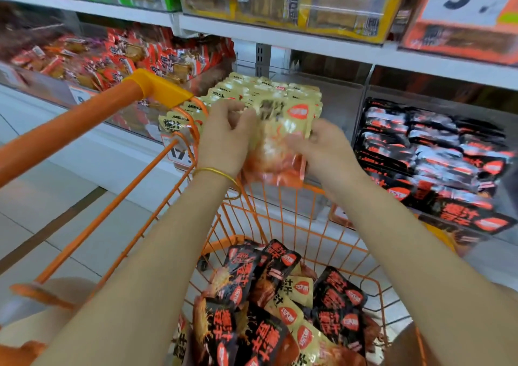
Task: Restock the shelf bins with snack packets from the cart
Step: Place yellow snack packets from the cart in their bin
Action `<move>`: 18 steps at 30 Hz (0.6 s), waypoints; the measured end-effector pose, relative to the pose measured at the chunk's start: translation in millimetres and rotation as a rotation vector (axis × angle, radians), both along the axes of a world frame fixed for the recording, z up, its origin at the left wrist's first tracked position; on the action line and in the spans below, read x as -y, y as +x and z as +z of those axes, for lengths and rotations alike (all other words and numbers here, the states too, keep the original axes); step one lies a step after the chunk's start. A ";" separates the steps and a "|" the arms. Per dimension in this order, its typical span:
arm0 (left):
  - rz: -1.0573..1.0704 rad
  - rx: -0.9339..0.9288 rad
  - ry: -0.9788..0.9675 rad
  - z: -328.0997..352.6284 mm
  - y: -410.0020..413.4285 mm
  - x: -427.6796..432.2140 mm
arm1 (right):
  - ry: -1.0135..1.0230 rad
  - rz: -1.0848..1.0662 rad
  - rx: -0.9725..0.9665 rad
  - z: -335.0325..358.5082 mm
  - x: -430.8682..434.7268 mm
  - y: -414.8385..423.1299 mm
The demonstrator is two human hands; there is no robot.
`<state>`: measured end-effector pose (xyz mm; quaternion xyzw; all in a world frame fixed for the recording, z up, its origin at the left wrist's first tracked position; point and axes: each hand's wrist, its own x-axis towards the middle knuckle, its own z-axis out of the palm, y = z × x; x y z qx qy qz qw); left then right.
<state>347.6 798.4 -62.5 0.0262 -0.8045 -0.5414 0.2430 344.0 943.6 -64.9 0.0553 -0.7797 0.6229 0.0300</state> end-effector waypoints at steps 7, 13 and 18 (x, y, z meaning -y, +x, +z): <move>-0.051 -0.097 -0.807 -58.7 -0.7 -1.3 | 0.356 -0.453 0.006 -24.2 17.4 -87.6; -0.035 -0.135 -0.826 -68.4 -3.0 -5.4 | 0.454 -0.509 0.193 -56.5 11.1 -113.3; -0.039 -0.137 -0.802 -67.8 -2.3 -6.6 | 0.455 -0.528 0.243 -59.3 14.3 -124.1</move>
